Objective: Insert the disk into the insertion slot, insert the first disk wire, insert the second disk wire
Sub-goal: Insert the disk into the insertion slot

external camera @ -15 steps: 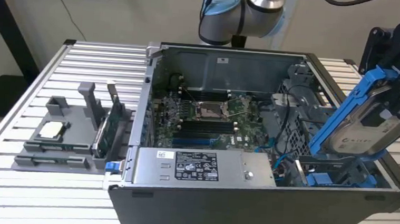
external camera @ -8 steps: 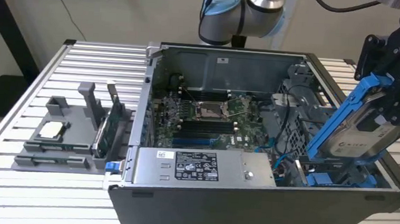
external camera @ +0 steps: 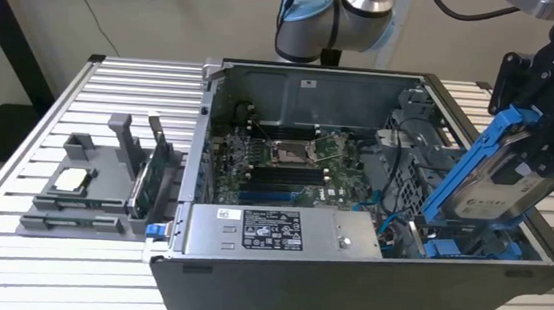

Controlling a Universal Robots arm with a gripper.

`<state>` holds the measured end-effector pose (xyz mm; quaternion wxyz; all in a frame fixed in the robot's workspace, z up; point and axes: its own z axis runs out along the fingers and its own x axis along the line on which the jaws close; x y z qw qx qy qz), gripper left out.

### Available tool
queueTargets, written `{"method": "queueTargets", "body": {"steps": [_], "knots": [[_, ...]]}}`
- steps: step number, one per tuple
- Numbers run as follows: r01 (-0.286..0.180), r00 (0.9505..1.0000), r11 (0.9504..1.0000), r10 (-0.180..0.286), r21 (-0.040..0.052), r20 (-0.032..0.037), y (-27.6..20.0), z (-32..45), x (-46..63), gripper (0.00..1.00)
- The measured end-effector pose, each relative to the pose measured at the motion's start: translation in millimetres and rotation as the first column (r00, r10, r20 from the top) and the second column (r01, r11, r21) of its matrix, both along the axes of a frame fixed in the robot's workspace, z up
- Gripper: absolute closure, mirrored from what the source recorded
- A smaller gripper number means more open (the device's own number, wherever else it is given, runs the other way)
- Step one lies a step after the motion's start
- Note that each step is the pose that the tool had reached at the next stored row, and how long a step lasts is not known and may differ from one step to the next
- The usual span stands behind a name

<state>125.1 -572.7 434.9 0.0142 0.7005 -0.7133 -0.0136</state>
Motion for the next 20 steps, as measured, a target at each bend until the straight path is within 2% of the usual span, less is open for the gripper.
{"method": "queueTargets", "body": {"steps": [9, 20], "knots": [[0.0, 1.0, 1.0, 0.0, 0.0034, 0.0, 0.8, -1.2, 0.0, 0.67], [0.0, 1.0, 1.0, 0.0, 0.0032, 0.0, 1.8, -3.0, 0.1, 0.67]]}}
